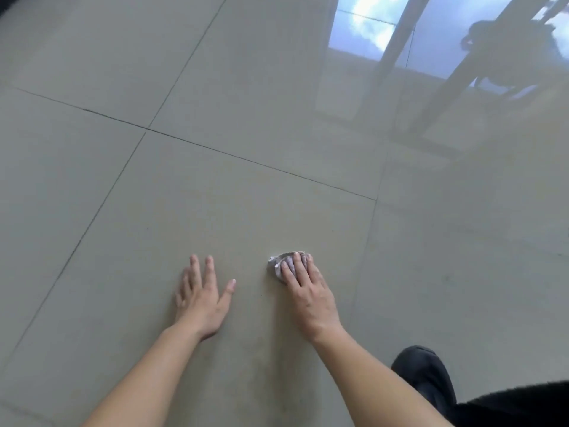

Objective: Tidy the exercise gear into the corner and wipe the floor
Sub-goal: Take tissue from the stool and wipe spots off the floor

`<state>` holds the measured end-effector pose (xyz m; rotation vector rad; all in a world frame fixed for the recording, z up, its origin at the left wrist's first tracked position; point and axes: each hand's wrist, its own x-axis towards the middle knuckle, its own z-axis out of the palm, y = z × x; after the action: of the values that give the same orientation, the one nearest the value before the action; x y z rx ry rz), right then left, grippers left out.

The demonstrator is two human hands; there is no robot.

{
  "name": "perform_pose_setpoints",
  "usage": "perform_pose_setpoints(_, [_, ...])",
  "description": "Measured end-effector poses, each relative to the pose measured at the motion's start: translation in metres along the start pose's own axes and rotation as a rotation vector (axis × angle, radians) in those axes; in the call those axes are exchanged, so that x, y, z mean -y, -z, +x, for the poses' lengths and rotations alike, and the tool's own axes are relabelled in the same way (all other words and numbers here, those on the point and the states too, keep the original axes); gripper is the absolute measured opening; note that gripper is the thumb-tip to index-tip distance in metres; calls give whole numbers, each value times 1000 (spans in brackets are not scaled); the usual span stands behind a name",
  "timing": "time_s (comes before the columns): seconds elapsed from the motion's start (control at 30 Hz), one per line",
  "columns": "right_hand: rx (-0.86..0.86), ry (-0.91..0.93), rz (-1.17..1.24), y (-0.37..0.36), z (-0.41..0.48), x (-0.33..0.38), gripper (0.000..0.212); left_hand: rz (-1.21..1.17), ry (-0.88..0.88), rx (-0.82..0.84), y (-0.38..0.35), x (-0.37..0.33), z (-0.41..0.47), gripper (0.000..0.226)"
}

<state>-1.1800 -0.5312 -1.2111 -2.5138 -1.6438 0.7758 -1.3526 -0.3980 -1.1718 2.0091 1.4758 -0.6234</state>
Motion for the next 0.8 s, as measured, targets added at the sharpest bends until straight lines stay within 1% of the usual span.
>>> perform_pose_setpoints(0.03, [42, 25, -35, 22, 10, -9, 57, 14, -16, 30, 4, -16, -7, 78])
perform_pose_setpoints(0.1, [89, -33, -45, 76, 41, -29, 48, 71, -46, 29, 26, -47, -12, 76])
perform_pose_setpoints(0.17, [53, -171, -1, 136, 81, -52, 48, 169, -88, -40, 64, -77, -7, 73])
perform_pose_setpoints(0.2, [79, -214, 14, 166, 100, -62, 50, 218, -109, -90, 87, -92, -3, 72])
perform_pose_setpoints(0.23, [92, -210, 8, 196, 117, -71, 52, 258, -128, -144, 111, -108, 1, 70])
perform_pose_setpoints(0.3, [92, -139, -4, 249, 143, -87, 57, 307, -138, -242, 159, -139, 5, 66])
perform_pose_setpoints(0.4, [68, -62, 50, 293, 163, -105, 60, 331, -124, -296, 212, -184, 6, 63])
perform_pose_setpoints(0.47, [64, -32, 104, 306, 170, -118, 62, 373, -146, -267, 234, -212, 8, 63])
perform_pose_setpoints(0.53, [66, -12, 118, 308, 179, -133, 62, 434, -204, -220, 250, -236, 13, 64])
perform_pose_setpoints(0.63, [89, -62, 110, 297, 194, -154, 61, 520, -307, -181, 263, -258, 23, 65])
perform_pose_setpoints(0.73, [85, -126, 128, 275, 204, -173, 60, 516, -351, -146, 265, -267, 47, 66])
perform_pose_setpoints(0.8, [76, -157, 154, 255, 206, -186, 62, 512, -372, -113, 253, -270, 75, 66])
